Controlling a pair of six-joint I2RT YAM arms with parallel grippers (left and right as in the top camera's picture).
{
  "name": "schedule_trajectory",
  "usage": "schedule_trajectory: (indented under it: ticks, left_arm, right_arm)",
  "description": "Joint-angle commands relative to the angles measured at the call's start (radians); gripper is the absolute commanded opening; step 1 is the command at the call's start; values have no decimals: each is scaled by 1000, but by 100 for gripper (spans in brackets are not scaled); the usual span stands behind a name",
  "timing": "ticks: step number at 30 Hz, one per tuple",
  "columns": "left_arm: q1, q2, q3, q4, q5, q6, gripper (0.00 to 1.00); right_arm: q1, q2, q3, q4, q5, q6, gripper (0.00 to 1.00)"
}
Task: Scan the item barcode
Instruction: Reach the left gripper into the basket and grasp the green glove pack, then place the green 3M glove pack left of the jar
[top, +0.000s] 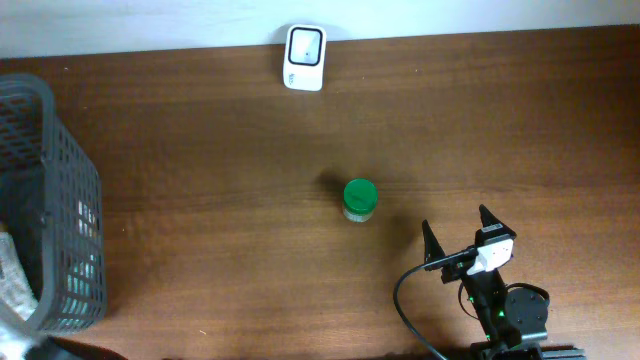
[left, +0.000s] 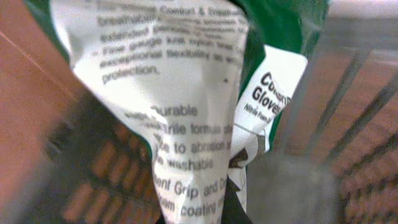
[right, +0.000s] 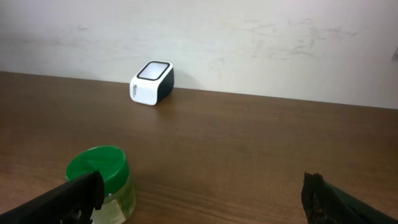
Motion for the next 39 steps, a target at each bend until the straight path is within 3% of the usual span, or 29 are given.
schedule_trajectory:
  ticks: [1, 6, 9, 13, 16, 23, 28, 32, 33, 35, 36, 38, 39]
  left_arm:
    - [-38, -148, 15, 90, 129, -251, 0]
    - [-256, -349, 15, 128, 172, -338, 0]
    - [-505, -382, 15, 74, 172, -338, 0]
    - [-771, -277, 15, -87, 170, -338, 0]
    - [-890, -125, 15, -222, 167, -355, 0]
    - [-991, 151, 15, -364, 171, -895, 0]
    - [-1134, 295, 15, -407, 153, -989, 0]
    - [-1209, 340, 15, -404, -43, -1205, 0]
    - [-1226, 340, 15, -392, -63, -1213, 0]
    - [-1246, 340, 15, -392, -77, -1212, 31]
    - [-1252, 340, 15, -393, -85, -1212, 60]
    - [-1255, 340, 15, -393, -85, -1212, 99]
    - [-1255, 340, 15, -393, -85, -1212, 99]
  right_arm:
    - [-8, -4, -7, -4, -12, 0, 98]
    - [-8, -4, -7, -3, -12, 0, 98]
    - [-8, -4, -7, -4, -12, 0, 98]
    - [-8, -4, -7, -4, -12, 0, 98]
    - [-8, -4, -7, -4, -12, 0, 98]
    - [-8, -4, -7, -4, -12, 0, 98]
    - [-8, -4, -7, -3, -12, 0, 98]
    - [-8, -4, -7, -4, -12, 0, 98]
    - [-8, -4, -7, -4, -12, 0, 98]
    - [-8, -4, -7, -4, -12, 0, 98]
    - [-8, -4, -7, -4, -12, 0, 98]
    - [-8, -4, -7, -4, -12, 0, 98]
    - [-8, -4, -7, -4, -12, 0, 98]
